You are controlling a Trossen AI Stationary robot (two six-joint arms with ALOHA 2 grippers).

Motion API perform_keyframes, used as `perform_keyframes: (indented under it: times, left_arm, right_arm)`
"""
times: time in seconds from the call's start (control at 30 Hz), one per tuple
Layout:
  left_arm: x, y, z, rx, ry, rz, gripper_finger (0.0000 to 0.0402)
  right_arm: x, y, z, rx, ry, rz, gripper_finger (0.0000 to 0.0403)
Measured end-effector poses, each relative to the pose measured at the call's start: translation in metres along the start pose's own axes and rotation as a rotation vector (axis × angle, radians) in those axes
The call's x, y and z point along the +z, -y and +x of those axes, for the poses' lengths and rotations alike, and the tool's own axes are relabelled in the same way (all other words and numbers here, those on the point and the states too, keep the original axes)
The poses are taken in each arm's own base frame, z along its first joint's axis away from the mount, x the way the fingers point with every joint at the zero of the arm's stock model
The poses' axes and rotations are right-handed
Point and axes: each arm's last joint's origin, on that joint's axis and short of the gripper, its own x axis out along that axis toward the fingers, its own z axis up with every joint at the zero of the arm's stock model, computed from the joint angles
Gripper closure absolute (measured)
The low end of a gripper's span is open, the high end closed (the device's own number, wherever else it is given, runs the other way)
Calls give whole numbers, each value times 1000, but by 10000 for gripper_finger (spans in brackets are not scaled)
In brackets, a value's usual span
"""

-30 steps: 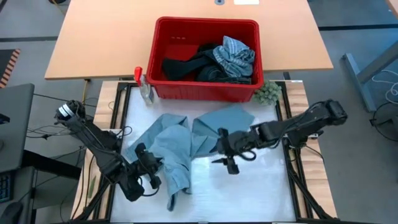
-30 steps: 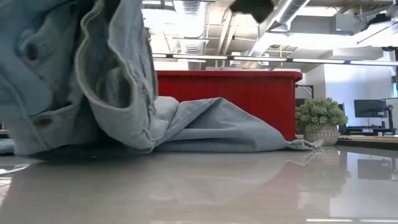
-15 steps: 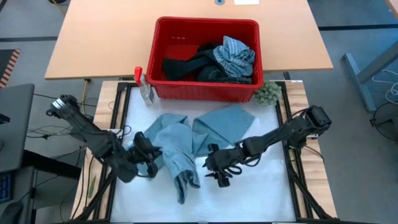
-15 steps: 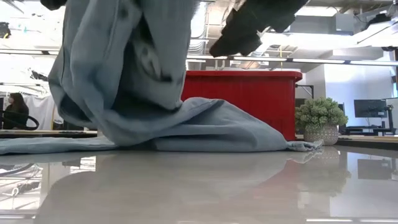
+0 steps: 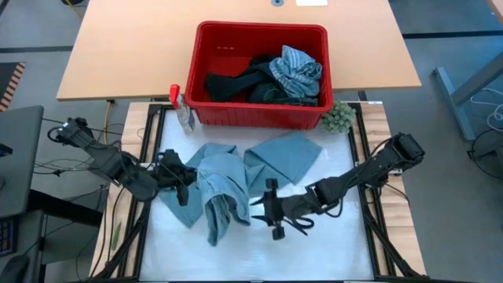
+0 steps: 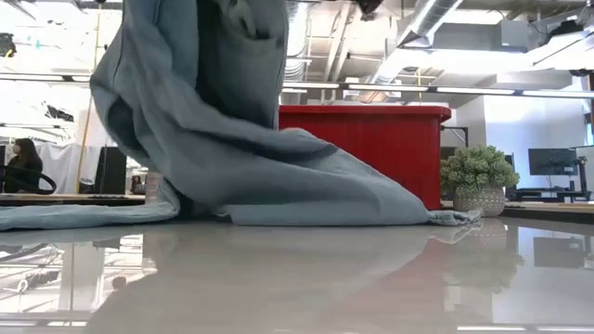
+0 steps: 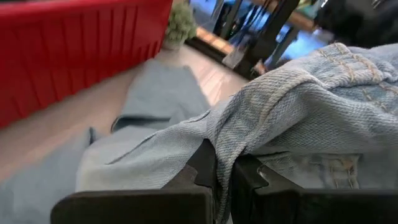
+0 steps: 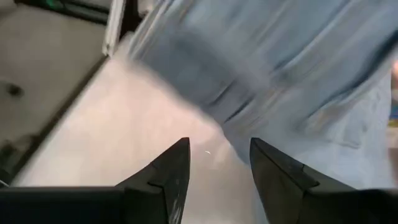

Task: Fold laundry
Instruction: Fold the blue pants from the red laundry bin

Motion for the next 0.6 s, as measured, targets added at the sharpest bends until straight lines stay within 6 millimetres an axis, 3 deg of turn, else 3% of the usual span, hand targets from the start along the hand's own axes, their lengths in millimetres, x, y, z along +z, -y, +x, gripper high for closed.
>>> perform_keyframes:
  times: [0.27,0.6]
  left_arm:
    - [19,-6,-9,-50,78,-23,401]
    - [25,-9,-4,-33,116,-49,401]
  right_arm:
    - [11,-5,-6,-198,93,-130,219]
    - [21,-2,-7,-226,179,-147,219]
